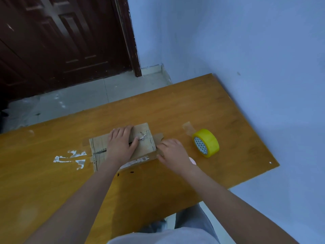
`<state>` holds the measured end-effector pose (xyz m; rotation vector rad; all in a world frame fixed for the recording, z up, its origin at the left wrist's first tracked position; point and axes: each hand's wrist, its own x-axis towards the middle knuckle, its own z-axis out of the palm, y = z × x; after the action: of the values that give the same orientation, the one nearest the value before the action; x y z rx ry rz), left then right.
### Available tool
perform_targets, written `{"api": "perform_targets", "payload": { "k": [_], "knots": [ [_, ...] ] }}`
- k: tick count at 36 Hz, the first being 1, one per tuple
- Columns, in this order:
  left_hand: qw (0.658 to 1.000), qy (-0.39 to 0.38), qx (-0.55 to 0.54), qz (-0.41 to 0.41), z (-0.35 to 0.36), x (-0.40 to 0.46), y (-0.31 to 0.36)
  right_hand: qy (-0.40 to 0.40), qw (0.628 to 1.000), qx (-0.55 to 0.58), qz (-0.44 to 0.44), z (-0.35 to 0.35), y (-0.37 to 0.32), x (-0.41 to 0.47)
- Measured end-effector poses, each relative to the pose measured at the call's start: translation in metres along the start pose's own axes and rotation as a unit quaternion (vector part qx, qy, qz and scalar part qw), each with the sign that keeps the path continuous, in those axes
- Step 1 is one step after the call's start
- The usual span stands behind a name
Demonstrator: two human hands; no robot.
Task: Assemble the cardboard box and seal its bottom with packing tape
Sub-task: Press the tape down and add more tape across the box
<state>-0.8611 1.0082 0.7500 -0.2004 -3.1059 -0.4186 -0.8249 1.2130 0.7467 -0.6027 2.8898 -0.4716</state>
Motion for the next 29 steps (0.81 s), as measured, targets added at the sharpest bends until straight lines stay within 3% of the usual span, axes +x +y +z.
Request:
{"api": "perform_targets", "payload": {
  "k": [21, 29],
  "knots": [
    [1.0, 0.015, -0.002, 0.009, 0.008, 0.0, -0.005, 0.0, 0.986, -0.16, -0.047, -0.01, -0.009, 0.01],
    [1.0, 0.006, -0.004, 0.005, 0.009, 0.003, -0.007, -0.06, 0.985, -0.157, -0.049, -0.023, -0.006, 0.018]
  ]
}}
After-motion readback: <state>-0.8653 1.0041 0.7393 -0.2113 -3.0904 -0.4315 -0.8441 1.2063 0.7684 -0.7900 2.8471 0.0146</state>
